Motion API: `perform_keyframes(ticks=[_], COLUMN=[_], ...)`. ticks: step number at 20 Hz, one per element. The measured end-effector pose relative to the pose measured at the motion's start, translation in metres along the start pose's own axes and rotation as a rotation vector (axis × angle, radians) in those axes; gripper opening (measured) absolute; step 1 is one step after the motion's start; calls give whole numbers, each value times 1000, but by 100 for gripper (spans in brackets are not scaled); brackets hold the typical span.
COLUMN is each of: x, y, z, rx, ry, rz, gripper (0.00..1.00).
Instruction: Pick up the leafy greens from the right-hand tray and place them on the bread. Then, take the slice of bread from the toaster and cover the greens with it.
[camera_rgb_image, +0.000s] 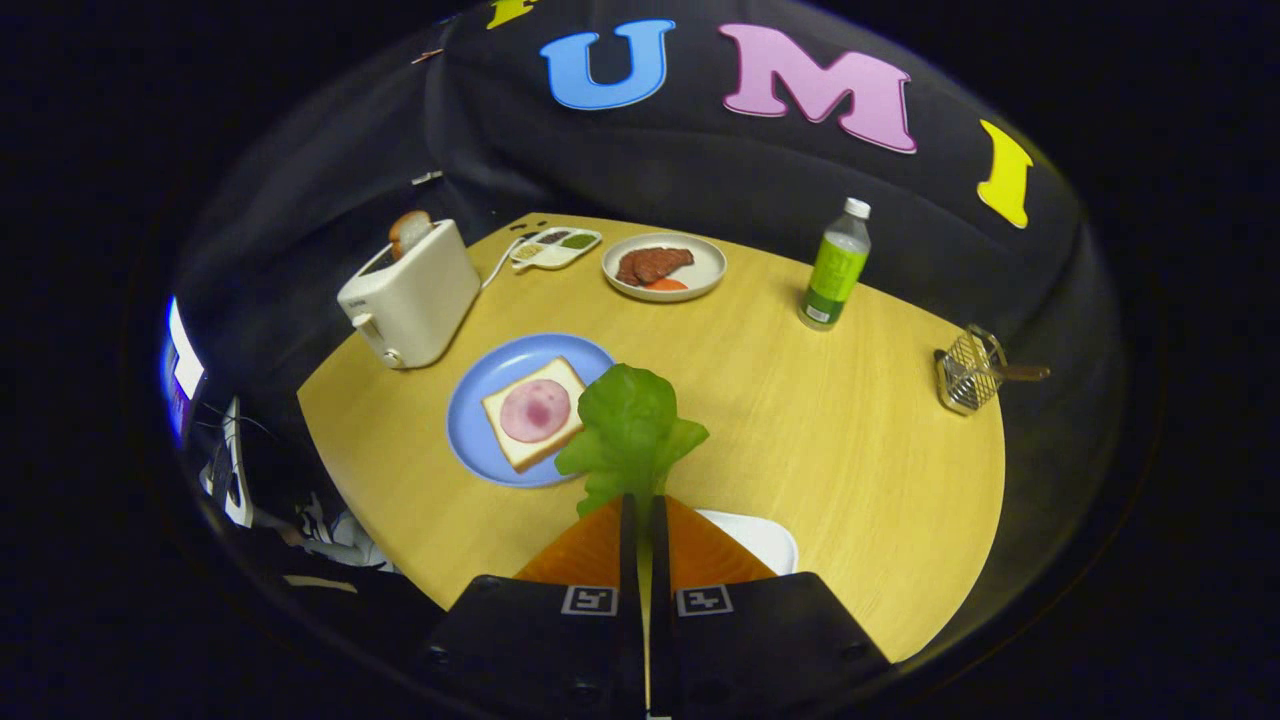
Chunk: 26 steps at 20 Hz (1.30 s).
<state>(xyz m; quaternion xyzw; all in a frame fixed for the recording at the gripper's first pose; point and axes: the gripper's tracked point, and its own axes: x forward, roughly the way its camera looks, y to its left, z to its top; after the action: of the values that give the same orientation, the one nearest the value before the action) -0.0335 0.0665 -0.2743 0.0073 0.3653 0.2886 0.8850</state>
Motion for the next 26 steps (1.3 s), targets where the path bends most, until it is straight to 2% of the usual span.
perform_keyframes(ticks=[3, 10, 21, 22, 25, 26], x=[13, 58, 101, 104, 107, 108], y=[30, 80, 93, 92, 88, 88], z=[27, 50, 61, 61, 64, 65], rx=[-35, -105, -127, -124, -112, -107], ry=[3, 55, 112, 116, 110, 104], rz=[41, 98, 99, 92, 74, 72], gripper=[7, 7, 8, 11, 61, 64])
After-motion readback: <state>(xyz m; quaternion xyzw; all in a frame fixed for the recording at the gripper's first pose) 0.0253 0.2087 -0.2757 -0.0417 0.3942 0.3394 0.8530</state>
